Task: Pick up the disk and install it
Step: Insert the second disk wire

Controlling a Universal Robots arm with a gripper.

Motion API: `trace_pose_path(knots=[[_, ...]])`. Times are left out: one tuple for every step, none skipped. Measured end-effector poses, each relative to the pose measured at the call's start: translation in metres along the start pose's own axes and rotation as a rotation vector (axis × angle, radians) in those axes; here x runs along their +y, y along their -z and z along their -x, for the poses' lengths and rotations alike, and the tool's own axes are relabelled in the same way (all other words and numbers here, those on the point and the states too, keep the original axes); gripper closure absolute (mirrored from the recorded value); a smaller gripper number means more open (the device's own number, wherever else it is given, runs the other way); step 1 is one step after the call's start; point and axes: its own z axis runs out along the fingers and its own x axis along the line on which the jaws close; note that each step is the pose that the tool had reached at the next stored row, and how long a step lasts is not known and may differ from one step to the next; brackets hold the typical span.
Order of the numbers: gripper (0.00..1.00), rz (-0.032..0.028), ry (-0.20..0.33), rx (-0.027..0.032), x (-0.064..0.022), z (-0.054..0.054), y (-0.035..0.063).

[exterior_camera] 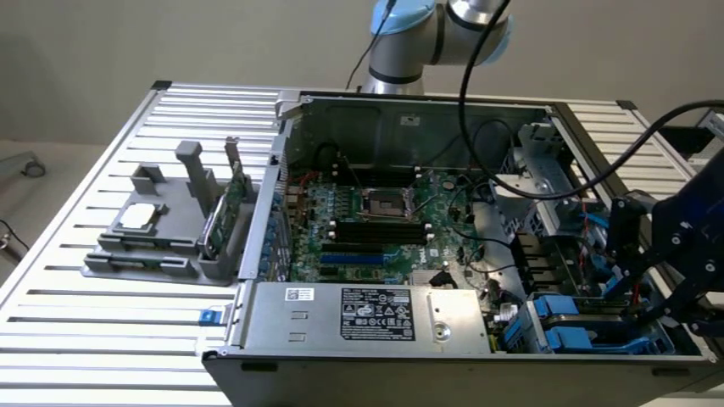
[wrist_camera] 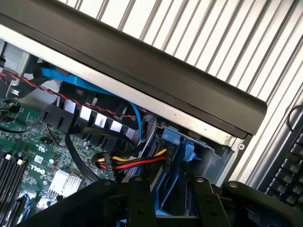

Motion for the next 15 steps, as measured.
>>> trace_pose_path(knots=[[0.63,0.0007,-0.004,0.0014,-0.0001,0.0004,-0.0002],[0.63,0.001,-0.008,0.0022,-0.0003,0.0008,-0.0003],[0.63,0.0014,-0.012,0.0031,-0.0005,0.0013,-0.0006],[0.63,0.0019,-0.017,0.0042,-0.0006,0.0017,-0.0009],[0.63,0.0023,-0.021,0.0051,-0.0008,0.0022,-0.001],[0.63,0.0027,-0.024,0.0058,-0.001,0.0027,-0.0012],[0.63,0.0031,-0.028,0.0067,-0.0012,0.0032,-0.0014],[0.63,0.0036,-0.031,0.0079,-0.0015,0.0038,-0.0016],[0.63,0.0041,-0.035,0.0091,-0.0017,0.0042,-0.0019],[0.63,0.0047,-0.038,0.0104,-0.0019,0.0047,-0.0021],[0.63,0.0054,-0.042,0.012,-0.002,0.0051,-0.0025],[0.63,0.0062,-0.045,0.0138,-0.0022,0.0055,-0.0028],[0.63,0.007,-0.049,0.0156,-0.0024,0.0058,-0.003],[0.63,0.0078,-0.053,0.0174,-0.0026,0.0062,-0.0032],[0.63,0.0084,-0.057,0.0188,-0.0028,0.0067,-0.0033]])
